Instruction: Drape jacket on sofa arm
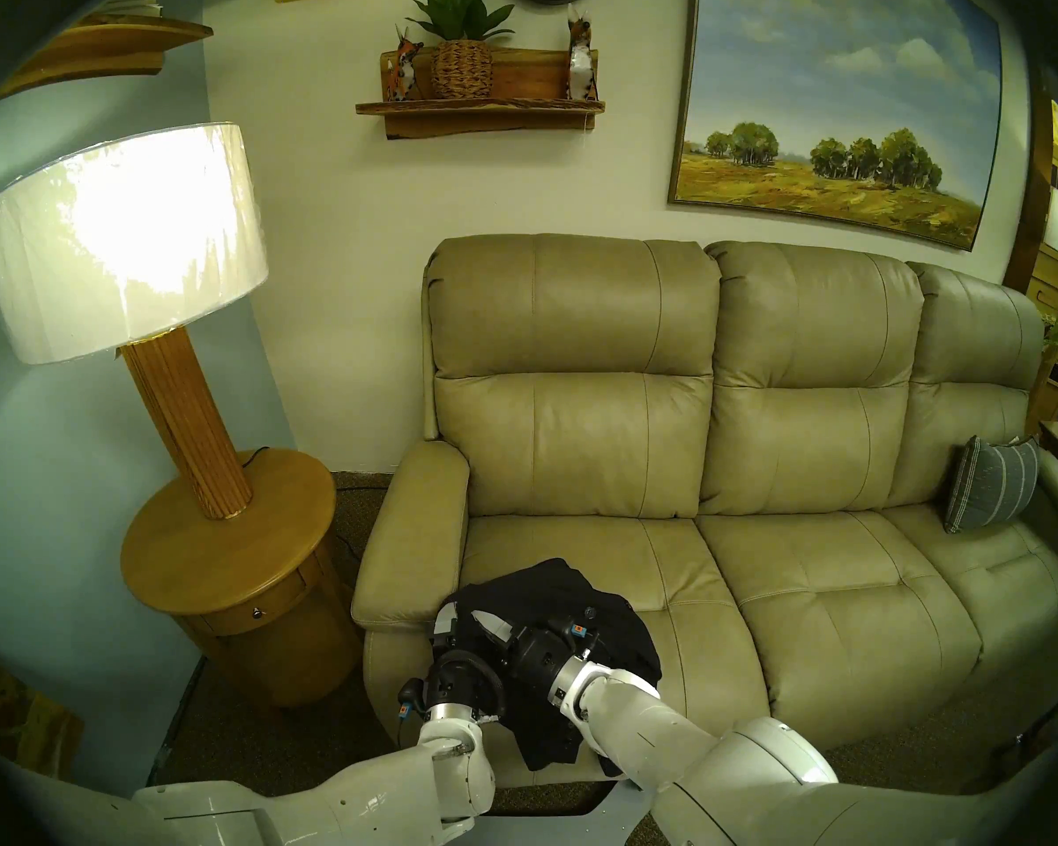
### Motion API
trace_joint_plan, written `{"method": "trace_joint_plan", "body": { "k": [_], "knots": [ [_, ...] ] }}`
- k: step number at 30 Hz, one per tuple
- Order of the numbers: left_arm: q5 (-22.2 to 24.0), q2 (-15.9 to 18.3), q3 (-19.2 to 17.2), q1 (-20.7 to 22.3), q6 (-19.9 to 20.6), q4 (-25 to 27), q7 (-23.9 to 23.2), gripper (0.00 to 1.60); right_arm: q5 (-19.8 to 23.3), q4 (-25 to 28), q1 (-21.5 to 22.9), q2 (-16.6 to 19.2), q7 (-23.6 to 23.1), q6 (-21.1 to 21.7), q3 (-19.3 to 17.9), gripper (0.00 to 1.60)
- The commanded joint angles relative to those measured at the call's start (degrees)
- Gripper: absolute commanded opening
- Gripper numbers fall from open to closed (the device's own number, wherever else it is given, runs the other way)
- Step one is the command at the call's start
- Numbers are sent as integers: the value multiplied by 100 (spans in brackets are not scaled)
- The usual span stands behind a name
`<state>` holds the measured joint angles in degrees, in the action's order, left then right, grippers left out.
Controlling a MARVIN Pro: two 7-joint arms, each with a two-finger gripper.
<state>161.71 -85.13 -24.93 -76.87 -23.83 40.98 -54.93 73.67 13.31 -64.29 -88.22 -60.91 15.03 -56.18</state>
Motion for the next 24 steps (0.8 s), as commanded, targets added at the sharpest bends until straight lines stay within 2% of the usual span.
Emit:
{"method": "trace_joint_plan", "body": {
  "k": [1, 9, 14, 15, 17, 19, 22, 23, 24],
  "knots": [
    [2, 65, -4, -23, -20, 280, 0, 160, -20, 31, 189, -76, -23, -8, 15, 0],
    [28, 140, -28, 321, 63, 144, 357, 160, -28, 54, 149, -23, -123, 0, 29, 0],
    [-114, 260, -106, 681, 140, 123, 661, 160, -37, 57, 95, 10, -181, -8, 40, 0],
    [-122, 275, -24, 818, 184, 95, 713, 160, -38, 57, 85, 19, -197, -4, 40, 0],
    [-234, 292, -108, 814, 210, 185, 769, 160, -39, 51, 60, 46, -235, -1, 38, 0],
    [-237, 267, -3, 970, 253, 131, 889, 130, -43, 41, 29, 66, -272, 2, 44, 0],
    [-278, 226, 34, 1021, 334, 113, 1079, 62, -51, 19, -18, 81, -318, 0, 59, 0],
    [-276, 211, 47, 1031, 364, 93, 1156, 53, -53, 14, -30, 81, -331, -3, 64, 0],
    [-280, 203, 63, 1046, 402, 75, 1225, 28, -58, 11, -42, 81, -344, -7, 71, 0]
  ]
}}
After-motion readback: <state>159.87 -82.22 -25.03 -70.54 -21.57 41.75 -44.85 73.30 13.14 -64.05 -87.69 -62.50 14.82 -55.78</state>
